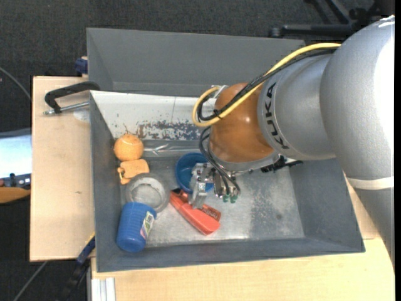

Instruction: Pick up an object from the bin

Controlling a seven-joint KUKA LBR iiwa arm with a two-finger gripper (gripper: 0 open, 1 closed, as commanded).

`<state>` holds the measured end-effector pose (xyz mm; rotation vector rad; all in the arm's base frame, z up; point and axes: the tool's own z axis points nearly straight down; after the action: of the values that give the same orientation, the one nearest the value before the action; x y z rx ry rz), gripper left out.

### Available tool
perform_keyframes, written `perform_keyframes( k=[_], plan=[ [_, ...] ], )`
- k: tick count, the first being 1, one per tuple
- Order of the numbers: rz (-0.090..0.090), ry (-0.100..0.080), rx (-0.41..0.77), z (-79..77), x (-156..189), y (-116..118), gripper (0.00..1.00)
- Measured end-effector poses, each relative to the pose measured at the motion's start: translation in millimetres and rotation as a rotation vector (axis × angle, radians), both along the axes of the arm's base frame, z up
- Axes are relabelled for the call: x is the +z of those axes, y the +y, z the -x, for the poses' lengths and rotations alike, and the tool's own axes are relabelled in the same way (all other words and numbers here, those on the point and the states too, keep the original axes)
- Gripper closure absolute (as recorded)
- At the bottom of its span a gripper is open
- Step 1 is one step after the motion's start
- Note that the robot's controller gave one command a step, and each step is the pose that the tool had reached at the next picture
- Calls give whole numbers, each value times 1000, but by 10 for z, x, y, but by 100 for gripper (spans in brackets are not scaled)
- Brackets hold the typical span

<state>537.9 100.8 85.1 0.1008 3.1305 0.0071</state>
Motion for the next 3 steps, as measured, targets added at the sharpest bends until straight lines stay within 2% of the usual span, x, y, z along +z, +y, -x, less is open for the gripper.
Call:
perform_keyframes(
  k=[3],
  plan=[
    [0, 0, 0, 0, 0, 0, 100]
  ],
)
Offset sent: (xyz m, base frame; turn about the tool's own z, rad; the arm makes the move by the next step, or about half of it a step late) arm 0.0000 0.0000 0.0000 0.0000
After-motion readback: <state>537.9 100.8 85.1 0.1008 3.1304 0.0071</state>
